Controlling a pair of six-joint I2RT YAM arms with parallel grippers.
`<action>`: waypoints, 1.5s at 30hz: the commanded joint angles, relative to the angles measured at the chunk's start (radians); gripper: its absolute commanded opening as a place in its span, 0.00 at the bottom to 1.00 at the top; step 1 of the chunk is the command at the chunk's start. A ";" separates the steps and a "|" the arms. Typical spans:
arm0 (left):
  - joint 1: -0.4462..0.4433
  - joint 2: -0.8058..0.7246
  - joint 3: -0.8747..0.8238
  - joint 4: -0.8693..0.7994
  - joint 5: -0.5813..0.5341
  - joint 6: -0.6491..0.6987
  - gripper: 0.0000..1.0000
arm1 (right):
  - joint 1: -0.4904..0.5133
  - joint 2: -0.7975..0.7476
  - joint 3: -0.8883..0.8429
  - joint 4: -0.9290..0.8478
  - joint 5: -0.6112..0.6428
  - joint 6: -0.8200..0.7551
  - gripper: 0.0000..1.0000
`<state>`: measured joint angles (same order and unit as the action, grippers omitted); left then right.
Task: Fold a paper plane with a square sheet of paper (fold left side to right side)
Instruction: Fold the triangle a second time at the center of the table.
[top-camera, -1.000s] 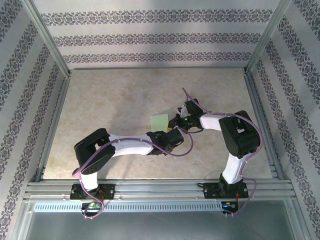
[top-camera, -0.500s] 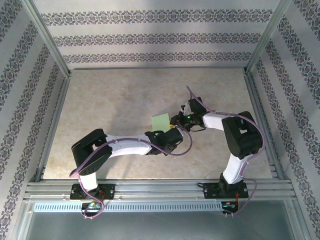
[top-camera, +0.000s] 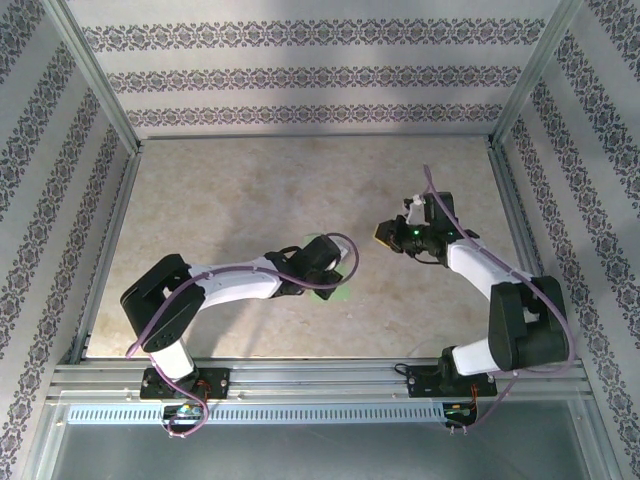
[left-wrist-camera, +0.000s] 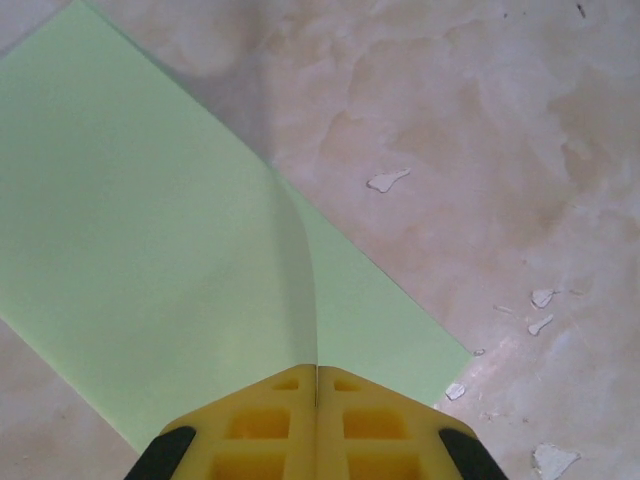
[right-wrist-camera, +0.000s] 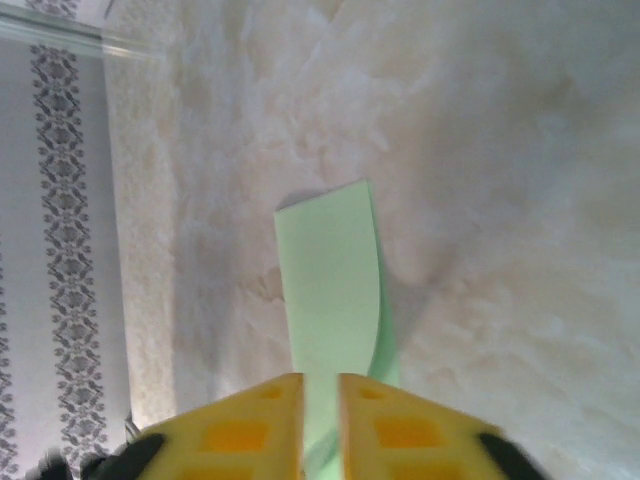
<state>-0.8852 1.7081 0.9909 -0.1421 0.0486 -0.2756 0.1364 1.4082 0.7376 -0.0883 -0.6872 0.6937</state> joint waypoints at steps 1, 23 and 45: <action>0.043 -0.044 -0.028 0.082 0.134 -0.097 0.00 | 0.018 -0.051 -0.072 -0.057 -0.020 -0.054 0.02; 0.165 -0.024 -0.118 0.196 0.340 -0.267 0.00 | 0.371 0.180 -0.155 0.149 0.080 0.083 0.00; 0.232 -0.015 -0.130 0.160 0.412 -0.224 0.01 | 0.391 0.228 -0.112 -0.046 0.172 -0.006 0.00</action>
<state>-0.6716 1.6886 0.8612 0.0372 0.4370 -0.5316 0.5137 1.5982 0.6262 -0.0540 -0.5793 0.7128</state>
